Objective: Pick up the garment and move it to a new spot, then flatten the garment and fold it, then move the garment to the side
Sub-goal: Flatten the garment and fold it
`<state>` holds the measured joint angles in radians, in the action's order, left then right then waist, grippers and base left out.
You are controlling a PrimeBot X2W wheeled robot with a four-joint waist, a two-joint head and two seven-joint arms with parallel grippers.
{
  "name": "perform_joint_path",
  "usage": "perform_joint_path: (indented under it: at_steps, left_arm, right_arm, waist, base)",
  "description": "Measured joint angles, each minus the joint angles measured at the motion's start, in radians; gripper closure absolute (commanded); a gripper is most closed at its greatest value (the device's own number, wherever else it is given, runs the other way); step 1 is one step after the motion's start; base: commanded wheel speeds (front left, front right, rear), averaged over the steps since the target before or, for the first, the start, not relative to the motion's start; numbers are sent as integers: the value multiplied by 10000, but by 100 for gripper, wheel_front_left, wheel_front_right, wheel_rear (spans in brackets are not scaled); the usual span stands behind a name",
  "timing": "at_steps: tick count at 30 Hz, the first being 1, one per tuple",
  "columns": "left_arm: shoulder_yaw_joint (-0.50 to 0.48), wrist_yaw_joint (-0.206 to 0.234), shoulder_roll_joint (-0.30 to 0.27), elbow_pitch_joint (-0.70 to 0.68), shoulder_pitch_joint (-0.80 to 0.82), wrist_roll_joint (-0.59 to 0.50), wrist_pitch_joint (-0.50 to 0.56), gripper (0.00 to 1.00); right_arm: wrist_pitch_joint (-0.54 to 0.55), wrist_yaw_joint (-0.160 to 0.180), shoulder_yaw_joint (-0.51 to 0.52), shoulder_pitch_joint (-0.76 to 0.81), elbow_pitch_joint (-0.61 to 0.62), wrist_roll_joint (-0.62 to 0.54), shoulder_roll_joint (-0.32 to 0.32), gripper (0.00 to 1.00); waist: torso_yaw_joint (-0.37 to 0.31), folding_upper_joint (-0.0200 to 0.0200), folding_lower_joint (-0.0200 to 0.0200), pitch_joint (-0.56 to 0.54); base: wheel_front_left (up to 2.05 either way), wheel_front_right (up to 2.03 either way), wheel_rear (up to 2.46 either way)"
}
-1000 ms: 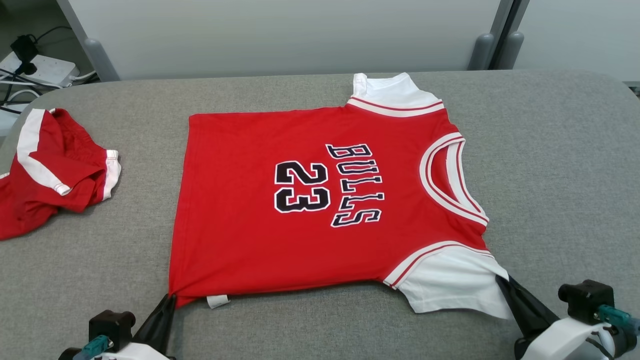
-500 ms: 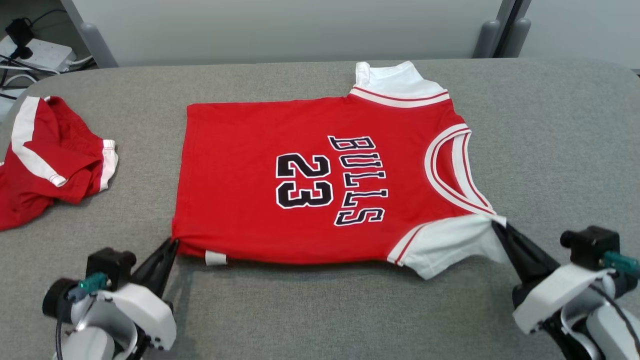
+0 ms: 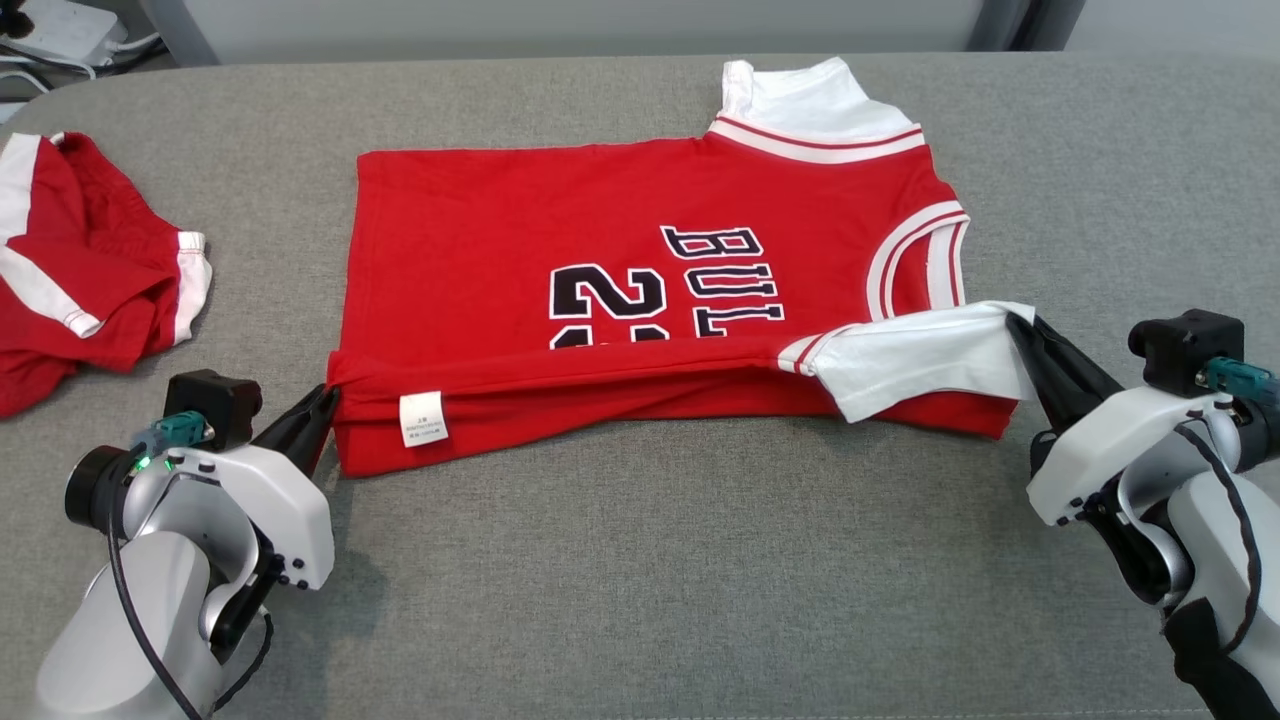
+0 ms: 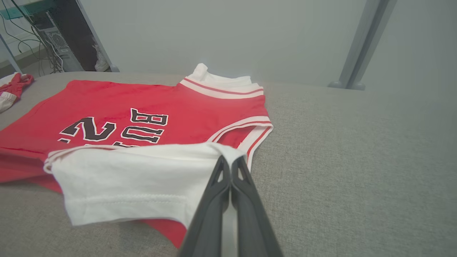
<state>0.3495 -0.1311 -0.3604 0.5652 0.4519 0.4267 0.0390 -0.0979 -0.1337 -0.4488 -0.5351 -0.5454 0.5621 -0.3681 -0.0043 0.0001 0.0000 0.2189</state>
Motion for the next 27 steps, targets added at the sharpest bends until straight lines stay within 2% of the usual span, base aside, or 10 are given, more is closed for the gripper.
perform_joint_path:
  at_steps: [9, 21, 22, 23, 24, 25, 27]
  left_arm:
    - [742, 0, 151, 1313, 1032, 439, -706, 100]
    - [1448, 0, 408, 2518, 2201, 510, -1988, 100]
    - [1509, 0, 458, 2625, 2267, 531, -2071, 86]
    - [1557, 0, 518, 2729, 2335, 571, -2161, 56]
    - [1588, 0, 573, 2813, 2381, 591, -2276, 0]
    - [1605, 0, 610, 2890, 2425, 591, -2395, 0]
    - [1613, 0, 627, 3001, 2538, 594, -2587, 0]
  right_arm:
    - [-424, 0, -387, -1040, -1475, 23, 395, 100]
    - [-995, 0, -698, -2196, -2382, 182, 518, 100]
    - [-1009, 0, -746, -2256, -2452, 186, 522, 100]
    - [-1020, 0, -780, -2311, -2506, 215, 537, 75]
    - [-1078, 0, -788, -2363, -2539, 270, 560, 9]
    - [-1118, 0, -786, -2403, -2577, 309, 589, 0]
    - [-1197, 0, -800, -2455, -2709, 407, 635, 0]
  waist:
    - [-43, 0, 0, 586]
    - [-17, -1, 0, 1285]
    - [-14, 0, 1, 1319]
    - [-14, 0, 0, 1348]
    - [-16, 0, 0, 1372]
    - [-18, -1, 0, 1388]
    - [-14, 0, 0, 1409]
  base:
    - [0, 0, 0]
    - [0, 0, 0]
    - [0, 0, 0]
    - [0, 0, 0]
    - [0, 0, 0]
    - [0, 0, 0]
    - [0, 0, 0]
